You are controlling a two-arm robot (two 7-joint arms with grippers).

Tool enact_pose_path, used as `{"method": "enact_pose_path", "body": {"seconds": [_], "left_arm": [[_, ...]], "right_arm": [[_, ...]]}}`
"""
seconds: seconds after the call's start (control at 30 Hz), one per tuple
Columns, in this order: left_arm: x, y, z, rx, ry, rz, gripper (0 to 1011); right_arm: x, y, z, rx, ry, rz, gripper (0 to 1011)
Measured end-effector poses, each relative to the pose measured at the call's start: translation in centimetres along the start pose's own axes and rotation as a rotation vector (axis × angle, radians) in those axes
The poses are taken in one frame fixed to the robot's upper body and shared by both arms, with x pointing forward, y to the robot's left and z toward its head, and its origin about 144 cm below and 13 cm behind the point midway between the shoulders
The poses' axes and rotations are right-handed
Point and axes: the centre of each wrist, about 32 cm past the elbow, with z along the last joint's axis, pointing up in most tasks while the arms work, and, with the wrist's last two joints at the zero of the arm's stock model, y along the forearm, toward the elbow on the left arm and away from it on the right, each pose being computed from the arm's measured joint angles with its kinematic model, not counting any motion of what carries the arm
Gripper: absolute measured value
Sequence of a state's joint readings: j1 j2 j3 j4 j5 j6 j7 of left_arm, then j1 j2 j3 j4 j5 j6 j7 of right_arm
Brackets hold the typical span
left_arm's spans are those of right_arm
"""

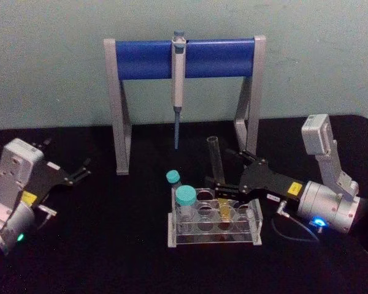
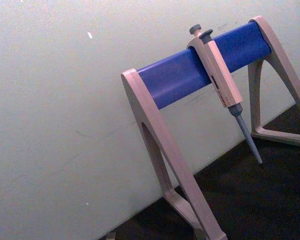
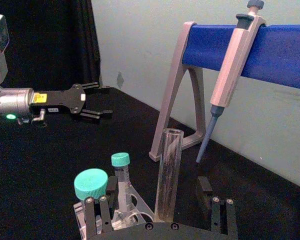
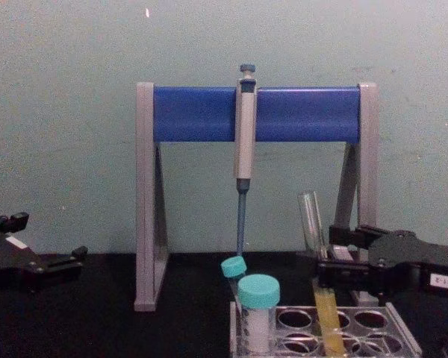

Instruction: Pick up the test tube from the test tube rack, shake it, then place it back into the test tube rack.

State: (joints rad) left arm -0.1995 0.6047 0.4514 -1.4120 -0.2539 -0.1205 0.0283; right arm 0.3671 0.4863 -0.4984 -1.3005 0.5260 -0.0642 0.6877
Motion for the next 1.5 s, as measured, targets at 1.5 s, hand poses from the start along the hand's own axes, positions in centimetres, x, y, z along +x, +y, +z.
{"method": "enact_pose_path", "body": {"seconds": [1.5], "left_arm": [[0.0, 0.0, 0.0, 0.000, 0.000, 0.000, 1001]], "right_arm": [[-2.5, -2.2, -0.6, -0.148, -0.007, -0.572, 1000]]}}
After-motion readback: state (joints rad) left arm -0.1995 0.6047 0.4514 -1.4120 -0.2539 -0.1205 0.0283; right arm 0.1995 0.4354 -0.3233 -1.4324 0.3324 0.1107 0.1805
